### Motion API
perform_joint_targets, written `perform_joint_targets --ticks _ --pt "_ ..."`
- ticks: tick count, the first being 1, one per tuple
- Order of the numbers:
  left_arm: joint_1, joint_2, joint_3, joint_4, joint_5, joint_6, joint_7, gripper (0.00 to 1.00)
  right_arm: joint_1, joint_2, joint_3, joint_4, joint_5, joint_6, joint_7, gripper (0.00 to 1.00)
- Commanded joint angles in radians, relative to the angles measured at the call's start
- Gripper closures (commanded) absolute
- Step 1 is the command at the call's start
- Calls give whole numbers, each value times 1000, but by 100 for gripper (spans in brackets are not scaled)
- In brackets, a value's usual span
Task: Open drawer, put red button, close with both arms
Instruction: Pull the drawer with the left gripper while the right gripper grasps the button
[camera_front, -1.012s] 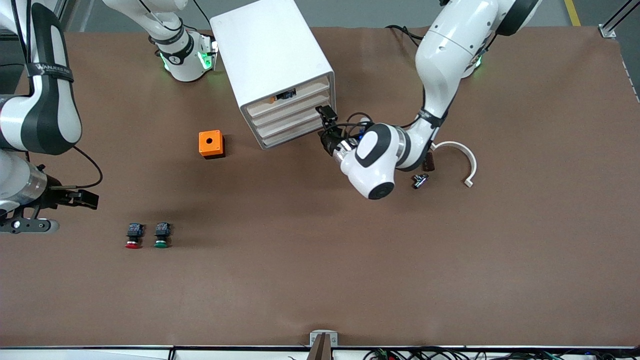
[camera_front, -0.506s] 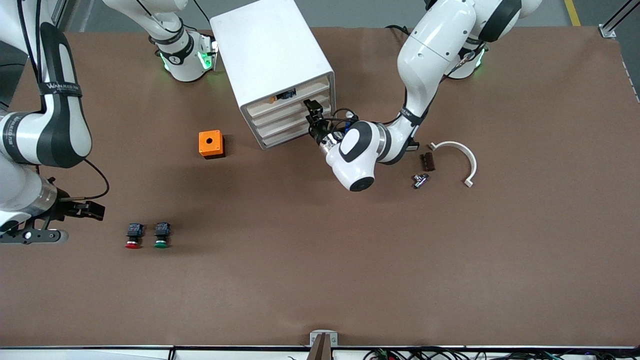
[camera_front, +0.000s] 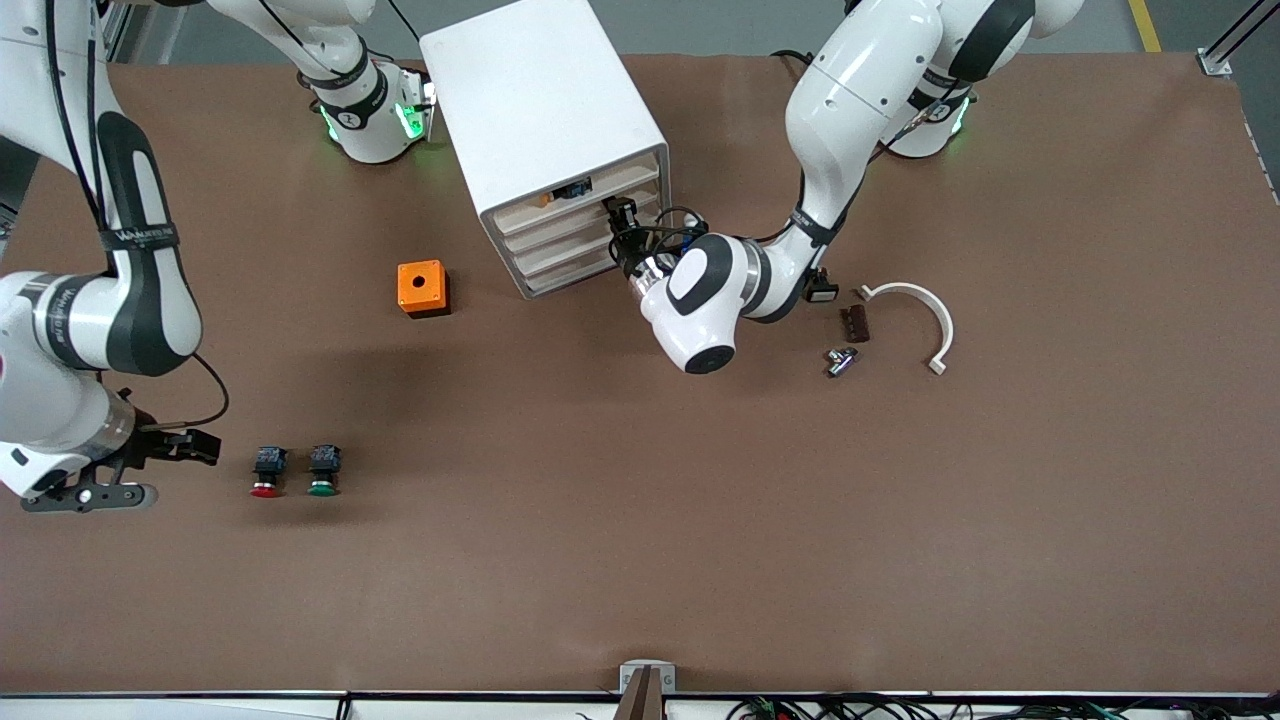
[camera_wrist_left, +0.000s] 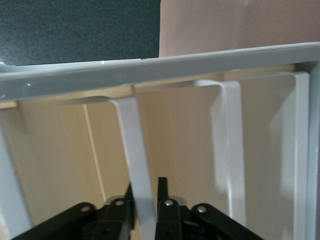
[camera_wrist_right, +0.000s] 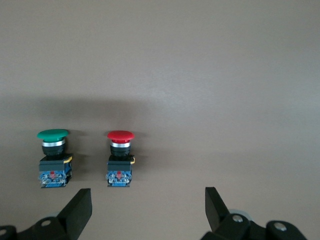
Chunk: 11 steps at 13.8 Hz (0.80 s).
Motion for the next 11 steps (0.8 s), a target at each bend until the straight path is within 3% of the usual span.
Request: perform_joint_targets --ticks 1,5,11 --pt "38 4 21 12 9 -19 3 100 -12 48 17 6 -13 67 -7 0" --pt "137 1 20 33 86 -37 44 100 -16 127 18 6 -13 168 -6 0" --pt "254 12 21 67 103 -37 203 99 -21 148 26 -4 38 157 -7 0"
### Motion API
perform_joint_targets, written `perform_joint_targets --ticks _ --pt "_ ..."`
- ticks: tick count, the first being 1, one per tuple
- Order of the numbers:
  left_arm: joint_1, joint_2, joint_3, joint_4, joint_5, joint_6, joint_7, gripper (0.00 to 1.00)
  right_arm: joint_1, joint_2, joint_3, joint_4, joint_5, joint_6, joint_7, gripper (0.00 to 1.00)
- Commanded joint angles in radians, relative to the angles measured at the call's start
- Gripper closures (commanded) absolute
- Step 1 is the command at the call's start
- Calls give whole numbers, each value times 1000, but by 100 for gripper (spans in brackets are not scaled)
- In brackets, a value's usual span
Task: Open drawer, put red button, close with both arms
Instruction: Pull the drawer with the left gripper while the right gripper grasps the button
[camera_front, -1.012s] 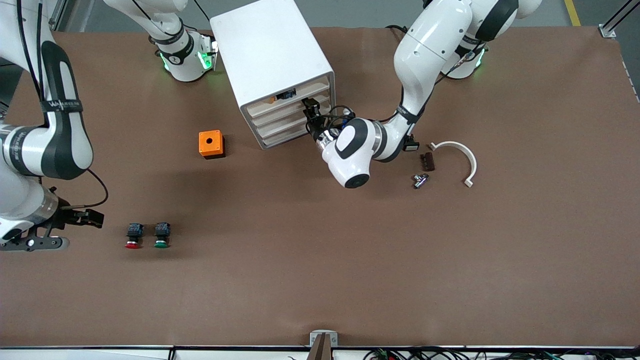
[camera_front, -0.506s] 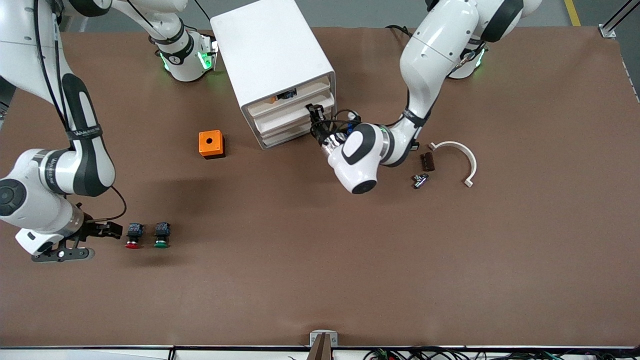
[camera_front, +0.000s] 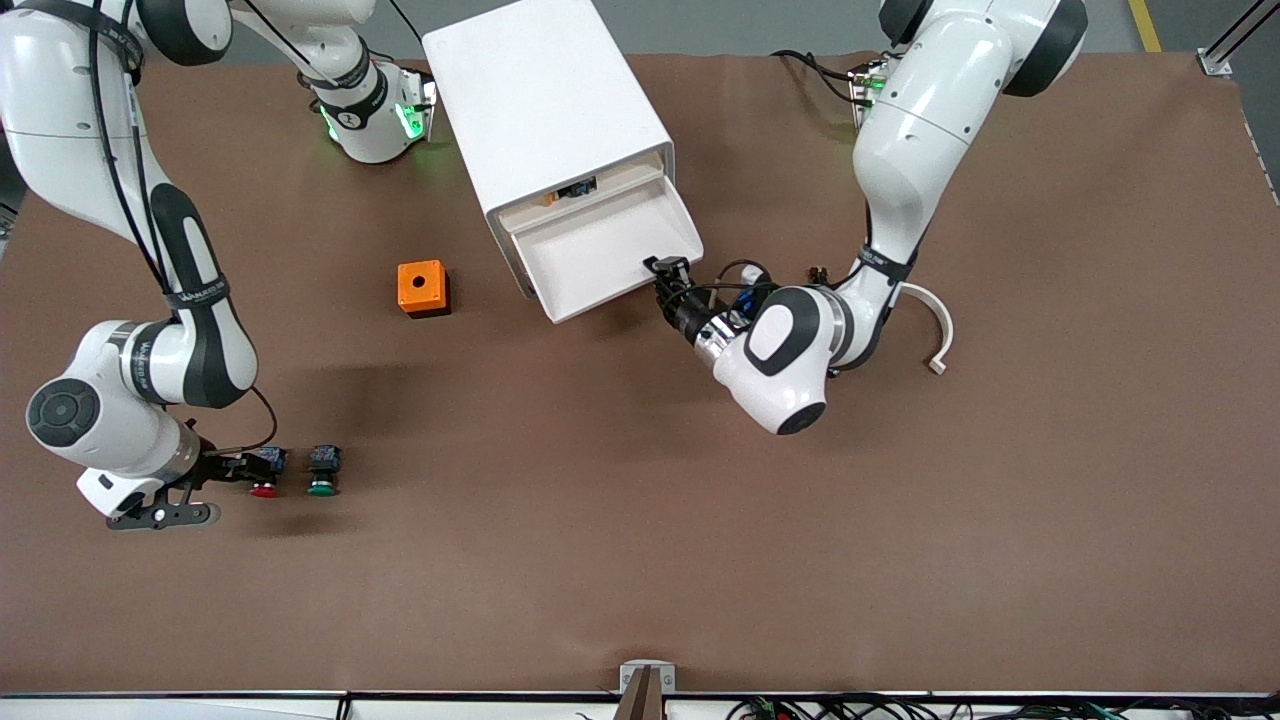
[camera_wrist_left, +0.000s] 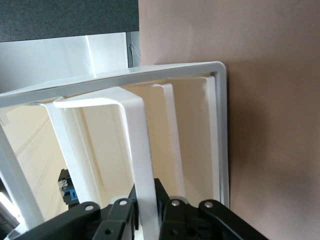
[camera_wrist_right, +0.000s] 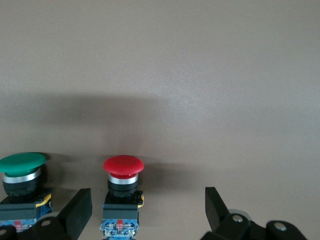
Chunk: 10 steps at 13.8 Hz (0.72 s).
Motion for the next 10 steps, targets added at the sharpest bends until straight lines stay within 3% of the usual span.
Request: perform_joint_targets --ticks 1,4,5,6,10 --pt "84 5 13 10 52 -17 160 97 -18 -2 21 -10 21 -7 -7 0" --pt "145 8 11 8 49 -17 237 75 -18 -2 23 -32 29 -6 -7 0" --pt "145 8 11 8 49 -17 243 46 -16 -2 23 -38 67 -7 -7 0" --pt "144 6 11 8 52 -17 245 0 -13 -2 21 -49 96 -7 -7 0" --pt "142 -5 10 11 81 -17 248 0 -16 1 21 -49 99 -4 -6 0"
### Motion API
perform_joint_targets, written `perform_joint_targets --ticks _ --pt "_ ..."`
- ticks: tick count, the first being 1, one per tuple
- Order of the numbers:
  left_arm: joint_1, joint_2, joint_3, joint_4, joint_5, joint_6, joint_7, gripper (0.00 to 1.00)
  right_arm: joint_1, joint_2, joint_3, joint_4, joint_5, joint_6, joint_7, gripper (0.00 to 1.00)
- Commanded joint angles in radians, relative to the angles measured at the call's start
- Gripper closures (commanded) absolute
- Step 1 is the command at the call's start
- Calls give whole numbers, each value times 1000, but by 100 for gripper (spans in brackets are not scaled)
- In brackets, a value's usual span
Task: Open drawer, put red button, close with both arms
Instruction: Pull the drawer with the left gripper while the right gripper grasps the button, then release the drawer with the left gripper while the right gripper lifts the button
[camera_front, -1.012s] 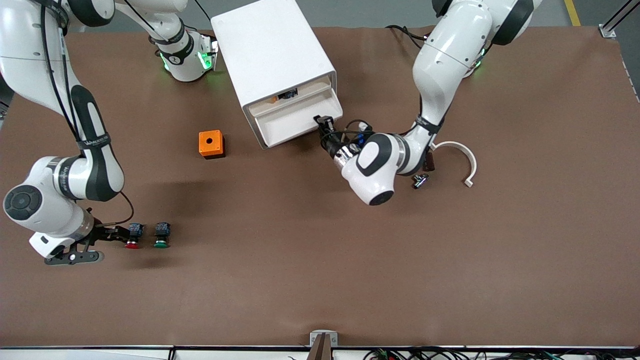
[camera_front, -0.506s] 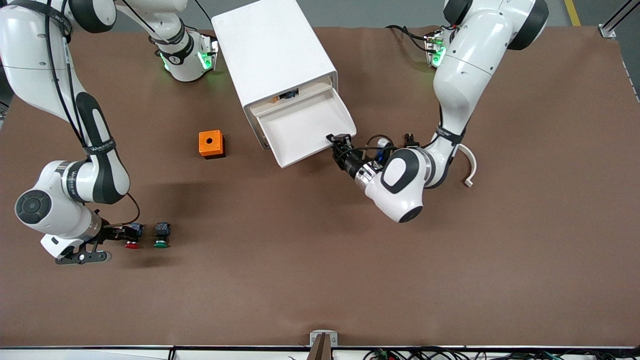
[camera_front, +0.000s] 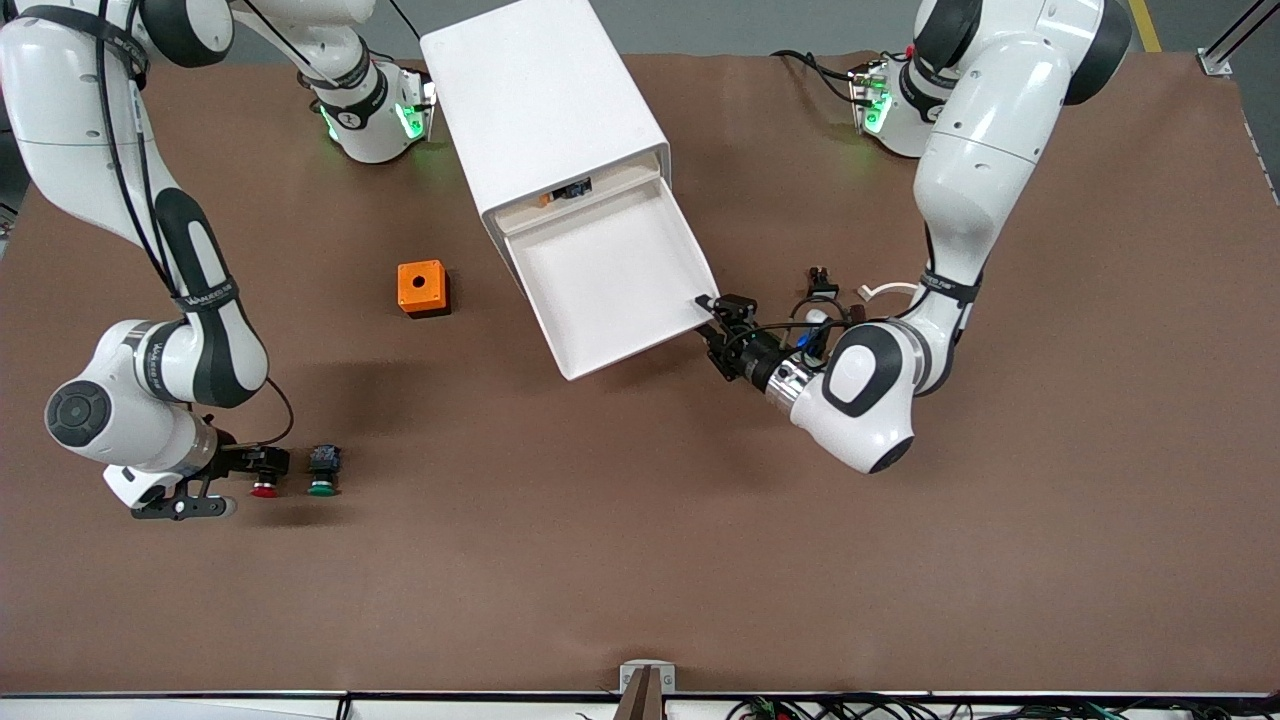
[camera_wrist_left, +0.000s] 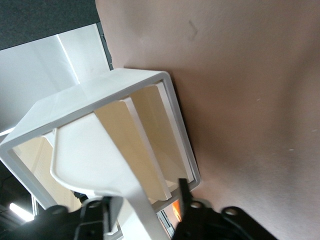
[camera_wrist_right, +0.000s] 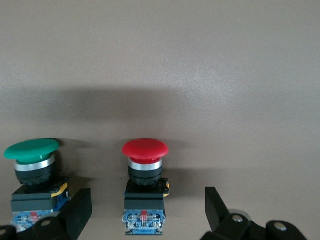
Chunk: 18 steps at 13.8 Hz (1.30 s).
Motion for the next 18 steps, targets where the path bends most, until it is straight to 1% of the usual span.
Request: perform_joint_targets --ticks 1,2,5,7,8,9,10,11,12,14,15,16,17,18 --pt "-5 -17 -2 3 50 -16 10 0 -16 5 14 -6 17 5 -6 0" --pt "-2 -22 -5 6 73 -31 10 0 -18 11 14 -6 19 8 -6 0" --pt "1 -31 -2 93 209 -105 10 0 -19 25 14 -6 19 6 0 0" --pt "21 -38 -2 156 239 -114 19 0 -16 25 14 -6 19 6 0 0" --pt "47 -38 -2 176 240 -114 65 0 -15 27 14 -6 19 8 -2 2" --pt "67 -45 0 178 243 -116 111 0 -15 30 14 -5 19 9 -2 15" --pt "85 -63 0 181 261 -116 131 0 -15 31 14 -5 19 9 -3 27" --pt "102 -78 -2 183 289 -116 141 0 -13 31 14 -5 19 8 -2 42" --pt "110 -97 0 181 312 -116 148 0 -13 31 12 -5 19 8 -3 54" --pt "122 -136 0 183 413 -116 197 0 -10 30 12 -3 17 5 -5 79" --pt "119 -158 -2 183 489 -114 258 0 -10 28 12 -3 17 3 -6 88" --pt "116 -170 -3 181 540 -114 312 0 -7 25 12 1 17 2 -6 94" --pt "113 -173 0 181 579 -114 357 0 -5 22 12 4 17 0 -6 98" --pt "115 -173 1 181 606 -114 384 0 -2 7 12 9 17 0 -6 98"
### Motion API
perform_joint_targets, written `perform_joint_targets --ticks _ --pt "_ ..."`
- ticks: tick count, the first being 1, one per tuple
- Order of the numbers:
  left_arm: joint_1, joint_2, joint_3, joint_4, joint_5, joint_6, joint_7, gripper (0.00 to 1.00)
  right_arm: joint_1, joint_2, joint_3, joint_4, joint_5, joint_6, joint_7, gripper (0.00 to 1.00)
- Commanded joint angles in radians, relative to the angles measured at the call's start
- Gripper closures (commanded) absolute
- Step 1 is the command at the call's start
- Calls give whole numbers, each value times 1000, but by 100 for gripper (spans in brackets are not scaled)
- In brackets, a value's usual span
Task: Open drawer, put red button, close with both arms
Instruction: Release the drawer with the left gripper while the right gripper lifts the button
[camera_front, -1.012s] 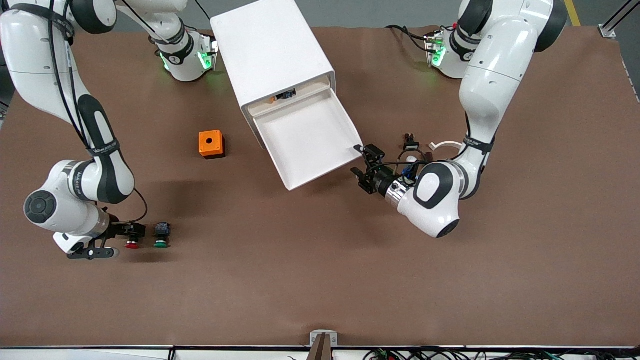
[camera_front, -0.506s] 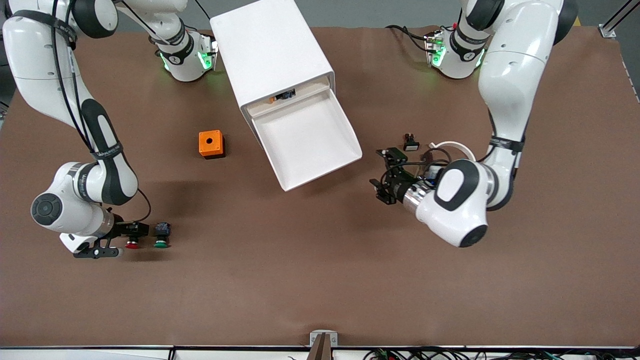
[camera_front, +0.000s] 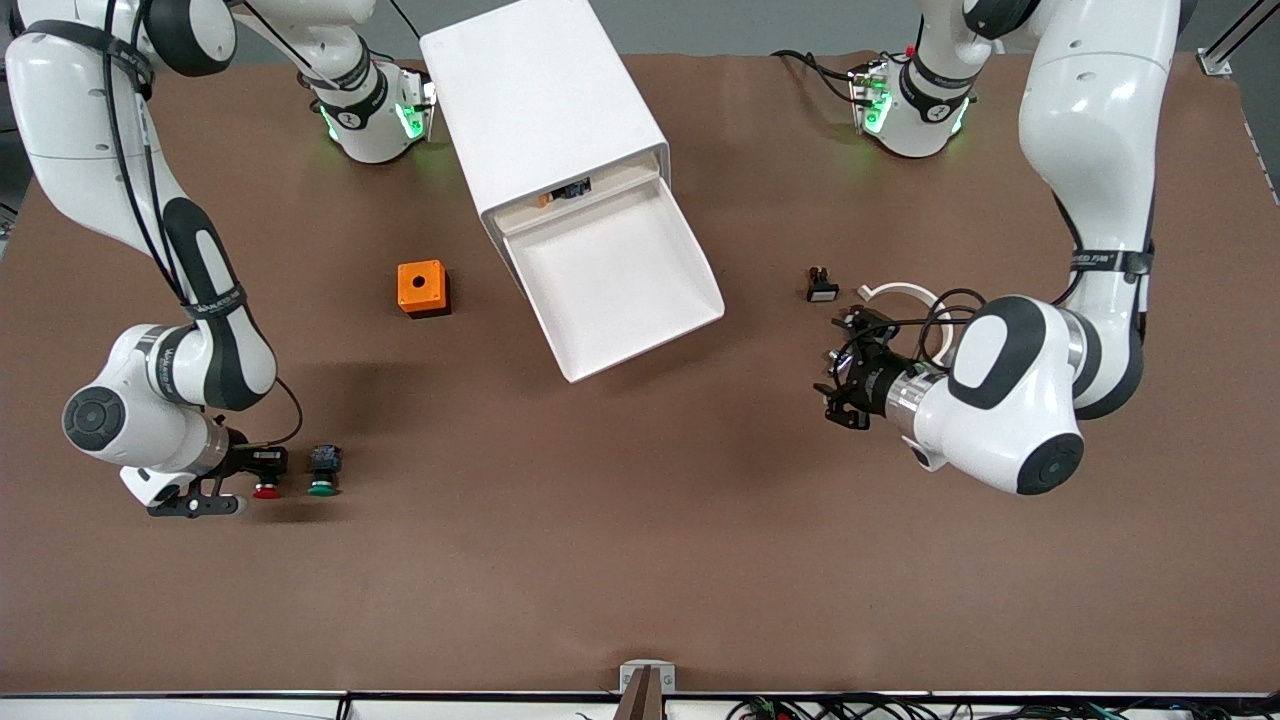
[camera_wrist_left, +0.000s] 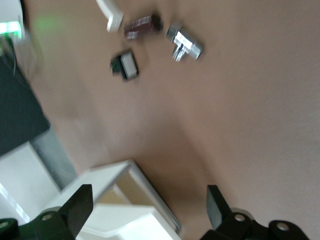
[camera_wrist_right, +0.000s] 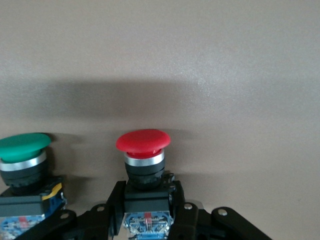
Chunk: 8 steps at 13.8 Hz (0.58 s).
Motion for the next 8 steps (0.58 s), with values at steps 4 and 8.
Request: perform_joint_targets --ticks 4,8 --pt "-14 -57 4 -11 114 -6 166 0 37 -181 10 11 5 -121 1 98" --pt "-14 -98 -7 -13 182 -6 315 0 164 -371 8 53 -6 -407 129 98"
